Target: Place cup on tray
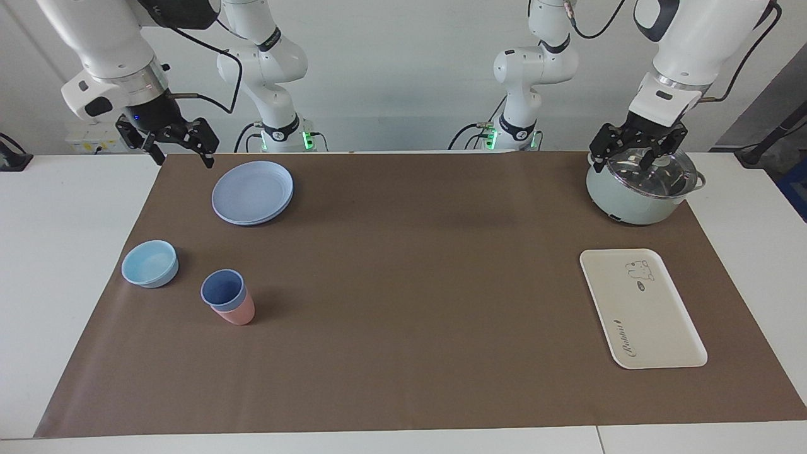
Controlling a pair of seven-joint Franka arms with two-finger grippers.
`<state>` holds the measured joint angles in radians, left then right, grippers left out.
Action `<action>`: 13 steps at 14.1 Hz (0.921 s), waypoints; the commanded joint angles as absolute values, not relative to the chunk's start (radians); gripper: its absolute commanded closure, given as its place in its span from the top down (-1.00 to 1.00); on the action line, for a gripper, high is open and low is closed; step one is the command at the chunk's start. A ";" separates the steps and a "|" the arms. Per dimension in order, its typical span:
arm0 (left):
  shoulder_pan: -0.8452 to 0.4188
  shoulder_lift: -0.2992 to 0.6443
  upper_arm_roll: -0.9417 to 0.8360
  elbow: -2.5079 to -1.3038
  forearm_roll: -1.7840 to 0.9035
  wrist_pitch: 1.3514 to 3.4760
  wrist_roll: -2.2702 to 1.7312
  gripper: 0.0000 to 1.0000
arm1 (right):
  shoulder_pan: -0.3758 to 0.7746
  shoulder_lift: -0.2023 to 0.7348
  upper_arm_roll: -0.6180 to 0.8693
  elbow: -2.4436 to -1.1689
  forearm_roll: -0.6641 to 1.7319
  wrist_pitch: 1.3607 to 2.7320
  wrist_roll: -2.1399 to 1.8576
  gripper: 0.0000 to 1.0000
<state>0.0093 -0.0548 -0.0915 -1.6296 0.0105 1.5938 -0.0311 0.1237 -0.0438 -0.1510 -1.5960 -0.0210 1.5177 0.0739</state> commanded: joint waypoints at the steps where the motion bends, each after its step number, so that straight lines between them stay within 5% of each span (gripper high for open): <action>1: 0.015 -0.078 -0.092 -1.651 0.000 1.586 -0.018 1.00 | 0.117 -0.051 -0.150 -1.611 -0.023 1.537 0.058 1.00; 7: 0.014 -0.086 -0.092 -1.651 0.000 1.559 -0.021 1.00 | 0.117 -0.057 -0.149 -1.626 -0.018 1.540 0.022 1.00; 13: 0.015 -0.083 -0.092 -1.644 0.000 1.578 -0.003 1.00 | -0.001 -0.116 -0.155 -1.811 0.069 1.783 -0.533 1.00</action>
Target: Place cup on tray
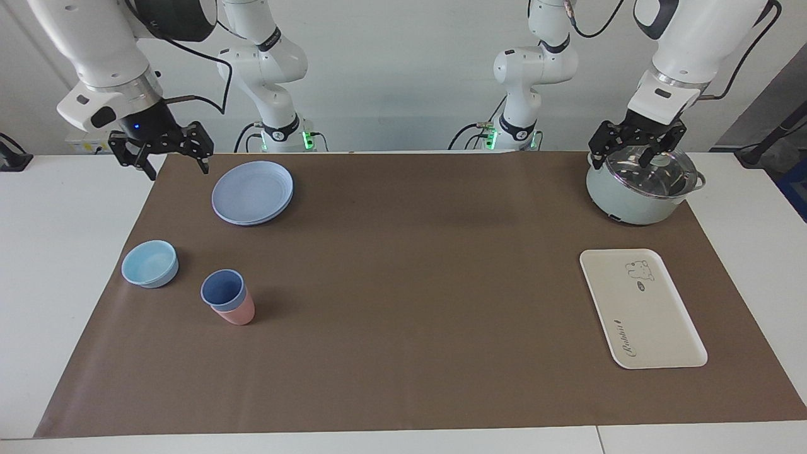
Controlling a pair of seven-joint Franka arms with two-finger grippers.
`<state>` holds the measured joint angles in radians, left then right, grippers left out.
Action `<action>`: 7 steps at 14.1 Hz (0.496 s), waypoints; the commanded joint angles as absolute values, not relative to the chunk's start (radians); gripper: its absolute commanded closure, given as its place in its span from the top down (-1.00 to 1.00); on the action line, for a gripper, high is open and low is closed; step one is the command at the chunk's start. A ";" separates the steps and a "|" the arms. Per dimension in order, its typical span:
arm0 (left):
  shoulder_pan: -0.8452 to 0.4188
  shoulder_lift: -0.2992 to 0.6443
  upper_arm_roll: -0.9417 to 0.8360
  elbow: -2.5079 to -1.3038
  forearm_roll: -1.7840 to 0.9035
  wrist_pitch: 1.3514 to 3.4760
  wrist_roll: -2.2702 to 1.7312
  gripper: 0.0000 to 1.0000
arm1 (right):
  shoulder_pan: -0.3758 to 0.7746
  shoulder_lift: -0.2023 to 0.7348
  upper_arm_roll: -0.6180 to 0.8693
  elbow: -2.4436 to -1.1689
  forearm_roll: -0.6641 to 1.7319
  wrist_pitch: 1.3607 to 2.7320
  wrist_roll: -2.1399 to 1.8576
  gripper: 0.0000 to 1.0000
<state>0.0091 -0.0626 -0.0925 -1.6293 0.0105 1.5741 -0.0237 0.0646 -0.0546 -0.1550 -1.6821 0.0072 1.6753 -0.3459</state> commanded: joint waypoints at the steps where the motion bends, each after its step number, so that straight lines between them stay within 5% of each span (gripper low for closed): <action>1: 0.017 -0.084 -0.091 -1.649 0.000 1.589 -0.002 1.00 | -0.039 -0.121 -0.155 -1.853 0.096 1.843 -0.660 1.00; 7: 0.026 -0.084 -0.091 -1.652 0.000 1.597 -0.002 1.00 | -0.117 -0.052 -0.156 -1.977 0.426 2.098 -1.128 1.00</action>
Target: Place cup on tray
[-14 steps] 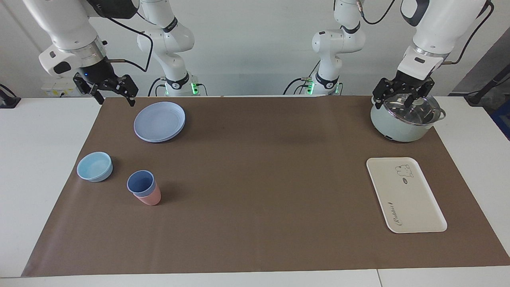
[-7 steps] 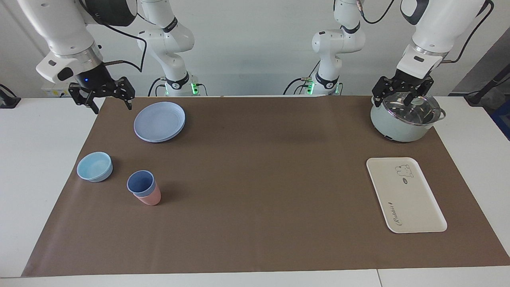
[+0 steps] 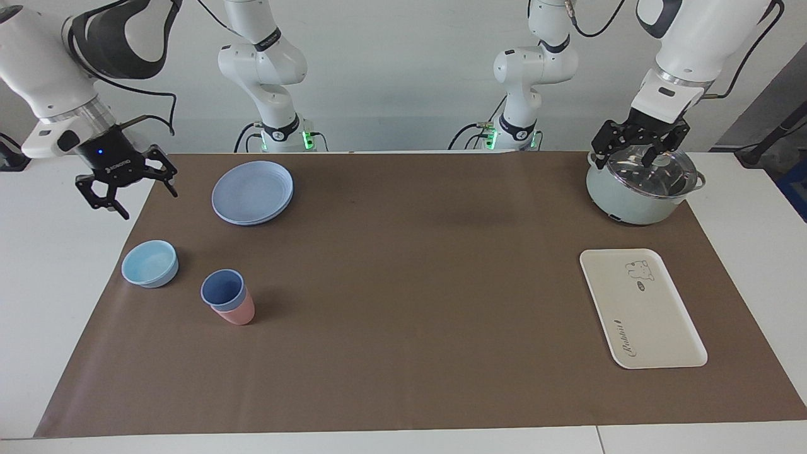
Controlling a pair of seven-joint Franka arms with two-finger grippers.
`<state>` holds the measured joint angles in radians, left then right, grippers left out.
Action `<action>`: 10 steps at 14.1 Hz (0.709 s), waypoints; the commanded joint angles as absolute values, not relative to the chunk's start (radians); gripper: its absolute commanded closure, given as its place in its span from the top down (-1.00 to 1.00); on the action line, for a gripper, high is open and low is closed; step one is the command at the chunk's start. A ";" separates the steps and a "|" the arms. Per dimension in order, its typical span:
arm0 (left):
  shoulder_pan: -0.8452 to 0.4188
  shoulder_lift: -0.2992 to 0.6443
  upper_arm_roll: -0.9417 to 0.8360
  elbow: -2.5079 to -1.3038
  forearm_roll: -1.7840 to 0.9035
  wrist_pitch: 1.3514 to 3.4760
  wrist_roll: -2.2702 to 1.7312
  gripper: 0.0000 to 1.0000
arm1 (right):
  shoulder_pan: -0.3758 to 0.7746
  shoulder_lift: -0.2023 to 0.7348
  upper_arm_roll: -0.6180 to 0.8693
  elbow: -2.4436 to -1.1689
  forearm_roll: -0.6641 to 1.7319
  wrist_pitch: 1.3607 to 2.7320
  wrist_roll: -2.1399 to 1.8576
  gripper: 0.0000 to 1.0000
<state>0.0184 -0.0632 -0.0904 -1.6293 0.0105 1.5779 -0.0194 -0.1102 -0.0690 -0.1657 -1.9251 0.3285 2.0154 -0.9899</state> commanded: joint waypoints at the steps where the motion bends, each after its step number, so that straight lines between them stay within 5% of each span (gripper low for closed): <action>1: 0.026 -0.084 -0.091 -1.652 0.000 1.592 -0.002 1.00 | -0.130 -0.010 -0.156 -1.979 0.511 2.117 -1.231 1.00; 3: 0.026 -0.084 -0.091 -1.652 0.000 1.592 -0.002 1.00 | -0.179 0.087 -0.156 -1.977 0.749 2.134 -1.471 1.00; 10: 0.037 -0.084 -0.090 -1.654 0.000 1.611 -0.002 1.00 | -0.193 0.202 -0.156 -2.026 1.049 2.152 -1.785 1.00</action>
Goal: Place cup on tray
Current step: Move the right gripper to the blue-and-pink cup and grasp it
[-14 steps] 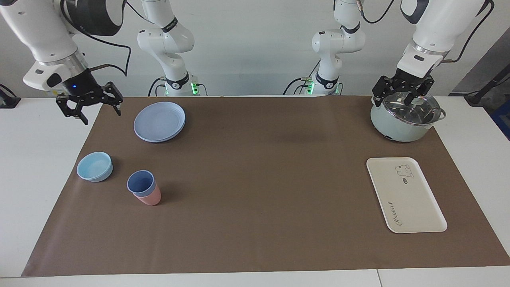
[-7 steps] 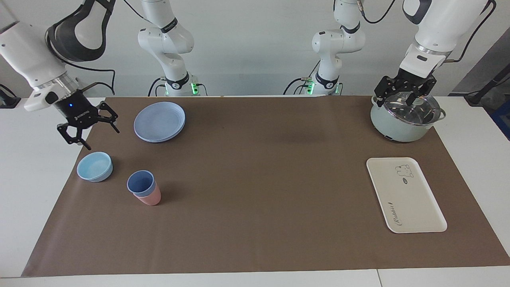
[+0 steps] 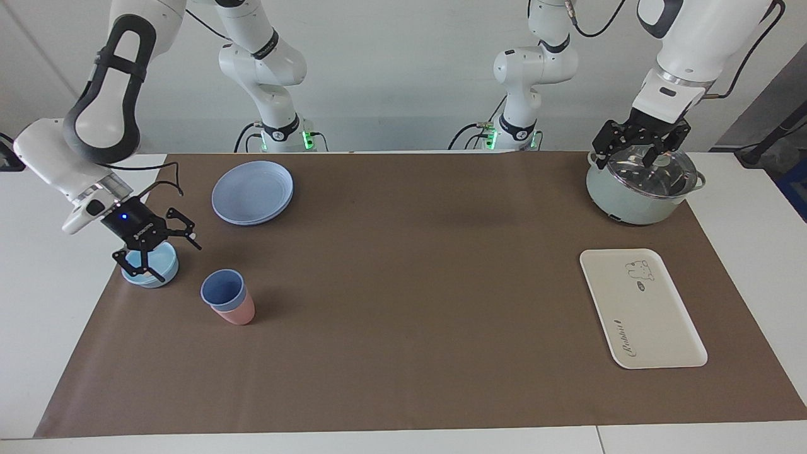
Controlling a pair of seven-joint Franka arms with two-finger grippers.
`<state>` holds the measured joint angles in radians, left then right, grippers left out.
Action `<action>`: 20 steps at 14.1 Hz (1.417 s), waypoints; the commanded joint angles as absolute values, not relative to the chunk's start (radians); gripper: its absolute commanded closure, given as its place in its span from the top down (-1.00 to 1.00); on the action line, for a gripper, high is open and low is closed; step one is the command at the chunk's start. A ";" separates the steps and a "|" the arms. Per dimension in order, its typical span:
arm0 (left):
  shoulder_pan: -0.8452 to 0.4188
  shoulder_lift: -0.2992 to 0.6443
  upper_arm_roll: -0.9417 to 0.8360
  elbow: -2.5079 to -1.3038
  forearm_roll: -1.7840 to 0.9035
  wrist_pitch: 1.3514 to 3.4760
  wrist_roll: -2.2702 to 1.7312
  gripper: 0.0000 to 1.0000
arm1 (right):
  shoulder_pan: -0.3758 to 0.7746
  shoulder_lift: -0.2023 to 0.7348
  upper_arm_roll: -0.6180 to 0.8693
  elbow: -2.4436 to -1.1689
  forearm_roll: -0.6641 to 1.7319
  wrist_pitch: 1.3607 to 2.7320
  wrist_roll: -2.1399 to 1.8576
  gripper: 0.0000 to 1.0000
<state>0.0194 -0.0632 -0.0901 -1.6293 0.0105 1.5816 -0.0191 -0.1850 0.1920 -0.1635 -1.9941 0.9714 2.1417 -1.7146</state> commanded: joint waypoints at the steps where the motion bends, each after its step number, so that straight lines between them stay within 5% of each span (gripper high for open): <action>1: 0.041 -0.084 -0.091 -1.654 0.000 1.612 -0.002 1.00 | -0.192 0.216 -0.156 -2.034 1.084 2.154 -1.836 1.00; 5: 0.040 -0.084 -0.090 -1.654 0.000 1.611 -0.005 1.00 | -0.204 0.337 -0.156 -2.028 1.334 2.119 -2.075 1.00; 20: 0.029 -0.084 -0.091 -1.654 0.000 1.615 -0.015 1.00 | -0.104 0.410 -0.150 -2.003 1.595 2.186 -2.183 1.00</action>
